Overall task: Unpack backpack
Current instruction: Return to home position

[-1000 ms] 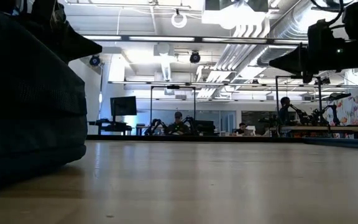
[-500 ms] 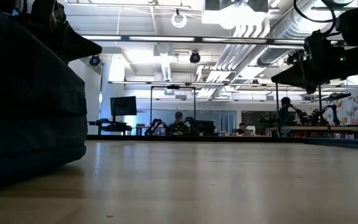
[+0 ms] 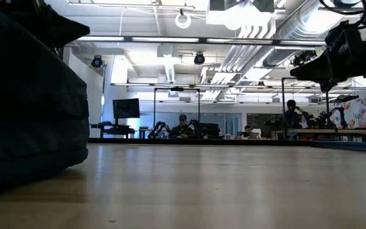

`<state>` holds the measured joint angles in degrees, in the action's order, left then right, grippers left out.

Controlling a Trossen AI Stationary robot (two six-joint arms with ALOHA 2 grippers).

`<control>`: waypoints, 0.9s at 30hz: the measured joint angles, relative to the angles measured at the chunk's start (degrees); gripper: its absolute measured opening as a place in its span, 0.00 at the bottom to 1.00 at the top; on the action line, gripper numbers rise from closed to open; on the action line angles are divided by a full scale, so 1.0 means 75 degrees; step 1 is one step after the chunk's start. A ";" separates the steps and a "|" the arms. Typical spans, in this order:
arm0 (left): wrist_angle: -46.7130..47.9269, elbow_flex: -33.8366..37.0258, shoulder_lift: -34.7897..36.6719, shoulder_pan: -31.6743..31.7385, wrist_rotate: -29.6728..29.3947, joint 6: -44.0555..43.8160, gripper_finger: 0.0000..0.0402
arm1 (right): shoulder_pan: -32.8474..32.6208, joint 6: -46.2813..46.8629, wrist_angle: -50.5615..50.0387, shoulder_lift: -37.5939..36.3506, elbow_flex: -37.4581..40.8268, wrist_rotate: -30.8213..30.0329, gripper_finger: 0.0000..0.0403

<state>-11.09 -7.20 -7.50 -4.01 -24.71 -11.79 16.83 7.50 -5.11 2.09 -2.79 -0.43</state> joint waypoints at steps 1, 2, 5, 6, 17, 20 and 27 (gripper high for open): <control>-0.0052 0.0129 0.0240 0.0000 0.0001 0.0000 0.00 | -0.0058 0.0001 -0.0003 -0.0125 0.0000 0.0000 0.00; -0.0112 0.0303 0.0507 0.0000 0.0001 0.0000 0.00 | -0.0108 0.0001 -0.0004 -0.0254 0.0000 0.0003 0.00; -0.0432 0.0872 0.0973 0.0000 -0.0032 -0.0017 0.00 | -0.0183 0.0000 0.0064 -0.0268 0.0000 0.0000 0.00; -0.0216 0.0872 0.0968 0.0000 -0.0065 -0.0011 0.00 | -0.0227 0.0000 0.0065 -0.0256 0.0000 0.0000 0.00; 0.0956 0.0868 0.0978 -0.0044 0.0009 -0.0009 0.00 | -0.1397 0.0001 0.0849 -0.0280 0.0297 0.0026 0.00; 0.0997 0.0868 0.0973 0.0227 0.0025 -0.0008 0.00 | -0.1801 -0.0002 0.0840 -0.0277 0.0297 0.0032 0.00; 0.0999 0.0868 0.0979 0.0588 -0.0040 -0.0006 0.00 | -0.2160 0.0000 0.0840 -0.0280 0.0297 0.0032 0.00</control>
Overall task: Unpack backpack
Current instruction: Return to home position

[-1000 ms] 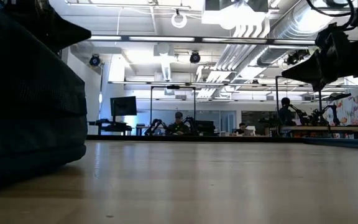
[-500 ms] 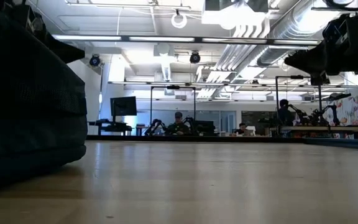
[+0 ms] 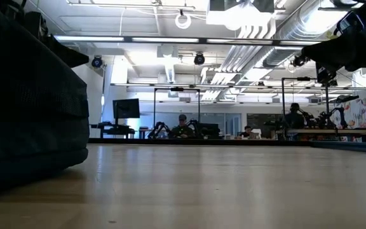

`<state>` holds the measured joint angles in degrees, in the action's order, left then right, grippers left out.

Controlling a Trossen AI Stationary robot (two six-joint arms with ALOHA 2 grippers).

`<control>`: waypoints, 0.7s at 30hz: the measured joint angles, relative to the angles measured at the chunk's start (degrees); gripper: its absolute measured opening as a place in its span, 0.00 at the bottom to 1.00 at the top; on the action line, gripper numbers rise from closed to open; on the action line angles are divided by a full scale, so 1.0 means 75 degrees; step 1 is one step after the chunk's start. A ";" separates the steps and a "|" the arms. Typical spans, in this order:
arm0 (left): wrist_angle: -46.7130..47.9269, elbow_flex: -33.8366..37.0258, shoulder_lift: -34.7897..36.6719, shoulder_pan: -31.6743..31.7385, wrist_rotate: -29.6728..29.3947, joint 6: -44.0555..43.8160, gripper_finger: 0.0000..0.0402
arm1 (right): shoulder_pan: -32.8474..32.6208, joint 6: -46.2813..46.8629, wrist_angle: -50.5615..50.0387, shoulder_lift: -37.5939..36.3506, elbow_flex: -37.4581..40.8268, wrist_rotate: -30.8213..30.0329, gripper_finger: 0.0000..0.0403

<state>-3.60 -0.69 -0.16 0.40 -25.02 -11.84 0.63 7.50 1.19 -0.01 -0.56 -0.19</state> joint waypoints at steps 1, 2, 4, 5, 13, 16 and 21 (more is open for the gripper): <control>0.0003 0.0000 0.0002 -0.0060 -0.0006 -0.0001 0.00 | 0.0011 -0.0002 0.0000 0.0000 0.0000 -0.0001 0.00; 0.0003 0.0000 -0.0001 -0.0136 -0.0008 -0.0003 0.00 | 0.0011 0.0001 0.0000 0.0003 0.0000 -0.0003 0.00; 0.0003 0.0000 -0.0001 -0.0306 -0.0006 0.0000 0.00 | 0.0010 -0.0002 0.0003 0.0000 0.0000 -0.0003 0.00; 0.0003 0.0000 -0.0001 -0.0377 -0.0006 0.0000 0.00 | -0.0005 -0.0002 0.0003 0.0000 0.0000 0.0000 0.00; 0.0009 0.0000 -0.0001 -0.0527 -0.0006 0.0000 0.00 | -0.0135 0.0000 0.0000 0.0153 0.0003 0.0037 0.00; 0.0012 0.0000 -0.0001 -0.0527 -0.0003 0.0000 0.00 | -0.0135 -0.0002 -0.0001 0.0221 0.0003 0.0041 0.00; 0.0010 -0.0003 -0.0004 -0.0539 -0.0004 0.0000 0.00 | -0.0116 -0.0036 0.0137 0.0408 -0.0003 -0.1146 0.00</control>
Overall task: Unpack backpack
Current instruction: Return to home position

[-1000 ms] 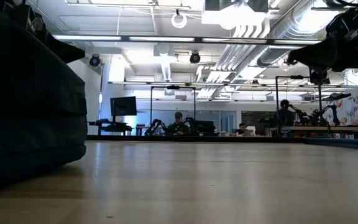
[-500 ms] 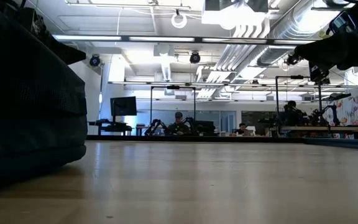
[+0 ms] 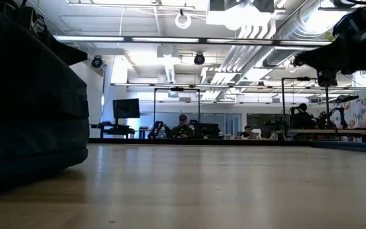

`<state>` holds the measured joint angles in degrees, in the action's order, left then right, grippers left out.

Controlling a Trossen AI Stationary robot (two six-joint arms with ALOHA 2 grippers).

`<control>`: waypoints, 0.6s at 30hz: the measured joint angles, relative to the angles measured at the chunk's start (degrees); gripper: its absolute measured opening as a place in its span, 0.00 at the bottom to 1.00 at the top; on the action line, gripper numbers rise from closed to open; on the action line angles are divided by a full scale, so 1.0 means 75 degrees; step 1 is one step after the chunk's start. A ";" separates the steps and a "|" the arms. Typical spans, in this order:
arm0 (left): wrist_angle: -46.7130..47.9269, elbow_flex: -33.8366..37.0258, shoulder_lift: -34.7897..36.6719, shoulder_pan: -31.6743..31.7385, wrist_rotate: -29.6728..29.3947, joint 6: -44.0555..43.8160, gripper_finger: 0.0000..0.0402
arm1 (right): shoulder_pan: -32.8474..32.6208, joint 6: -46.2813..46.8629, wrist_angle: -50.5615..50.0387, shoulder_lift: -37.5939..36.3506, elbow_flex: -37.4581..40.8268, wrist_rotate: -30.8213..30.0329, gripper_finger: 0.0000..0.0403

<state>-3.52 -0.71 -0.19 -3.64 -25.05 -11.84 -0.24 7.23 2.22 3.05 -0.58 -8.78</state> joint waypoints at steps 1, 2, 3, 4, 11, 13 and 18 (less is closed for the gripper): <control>-0.0006 0.0000 -0.0003 -0.0012 0.0007 0.0000 0.00 | 0.0009 0.0005 0.0011 0.0003 -0.0003 -0.0230 0.00; 0.0002 0.0000 0.0000 -0.0024 0.0000 -0.0003 0.00 | -0.0002 0.0005 0.0008 -0.0003 -0.0008 -0.0354 0.00; 0.0004 0.0000 0.0000 -0.0027 0.0002 0.0000 0.00 | -0.0004 -0.0017 0.0020 -0.0012 -0.0014 -0.0429 0.00; -0.0002 -0.0003 -0.0003 -0.0029 0.0004 0.0000 0.00 | -0.0004 -0.0021 0.0018 -0.0005 -0.0014 -0.0434 0.00; 0.0013 -0.0003 0.0000 -0.0029 0.0167 0.0180 0.00 | -0.0004 -0.0023 -0.0025 -0.0006 -0.0017 -0.0259 0.00; 0.0014 -0.0003 0.0000 -0.0038 0.0658 0.0824 0.00 | -0.0004 -0.0024 -0.0029 -0.0007 -0.0020 -0.0259 0.00; 0.0341 -0.0003 0.0003 -0.0038 0.2905 0.1724 0.00 | -0.0004 -0.0024 -0.0035 -0.0009 -0.0020 -0.0259 0.00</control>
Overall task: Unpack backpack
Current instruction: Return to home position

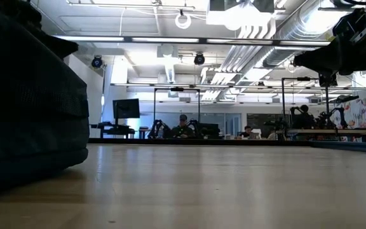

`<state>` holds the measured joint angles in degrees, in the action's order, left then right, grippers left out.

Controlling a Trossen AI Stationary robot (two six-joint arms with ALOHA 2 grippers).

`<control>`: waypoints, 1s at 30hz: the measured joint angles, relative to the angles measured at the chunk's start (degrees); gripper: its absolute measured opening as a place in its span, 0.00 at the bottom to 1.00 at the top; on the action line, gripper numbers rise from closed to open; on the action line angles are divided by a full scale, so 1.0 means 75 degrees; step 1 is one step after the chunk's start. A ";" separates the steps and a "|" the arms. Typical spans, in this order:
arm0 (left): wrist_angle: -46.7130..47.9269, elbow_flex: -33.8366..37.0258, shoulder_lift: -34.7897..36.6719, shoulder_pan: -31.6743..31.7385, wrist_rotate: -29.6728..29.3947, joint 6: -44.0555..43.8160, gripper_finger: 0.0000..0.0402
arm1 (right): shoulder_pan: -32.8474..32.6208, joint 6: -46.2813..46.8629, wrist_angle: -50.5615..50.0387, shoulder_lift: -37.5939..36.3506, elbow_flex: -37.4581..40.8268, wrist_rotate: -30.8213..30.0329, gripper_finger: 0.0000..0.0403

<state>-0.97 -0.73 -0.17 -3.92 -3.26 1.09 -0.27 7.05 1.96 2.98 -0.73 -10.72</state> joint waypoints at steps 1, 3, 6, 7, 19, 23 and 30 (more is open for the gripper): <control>0.0089 0.0000 -0.0005 0.0000 0.0258 0.0101 0.00 | 0.0000 0.0000 0.0000 -0.0003 0.0000 0.0000 0.00; 0.0099 0.0000 0.0000 0.0000 0.0456 0.0206 0.00 | 0.0000 0.0000 -0.0002 0.0000 0.0000 0.0000 0.00; 0.0099 0.0000 0.0000 0.0000 0.0457 0.0003 0.00 | 0.0000 0.0000 -0.0003 -0.0001 -0.0003 0.0000 0.00; 0.0098 0.0000 0.0000 0.0000 0.0457 -0.0081 0.00 | 0.0000 0.0000 -0.0003 0.0000 -0.0003 0.0000 0.00; 0.0095 0.0000 0.0000 0.0132 0.0460 -0.0118 0.00 | 0.0000 0.0000 -0.0003 -0.0003 -0.0006 0.0000 0.00; 0.0095 0.0000 0.0000 0.0163 0.0460 -0.0118 0.00 | 0.0000 0.0000 -0.0003 -0.0003 -0.0006 0.0000 0.00; 0.0094 0.0000 0.0000 0.0162 0.0460 -0.0118 0.00 | 0.0003 0.0228 0.0561 0.0000 0.0019 0.0132 0.00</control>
<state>-0.26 -0.73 -0.16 -2.71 0.19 0.21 -0.25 8.76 6.16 2.98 -0.59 -9.73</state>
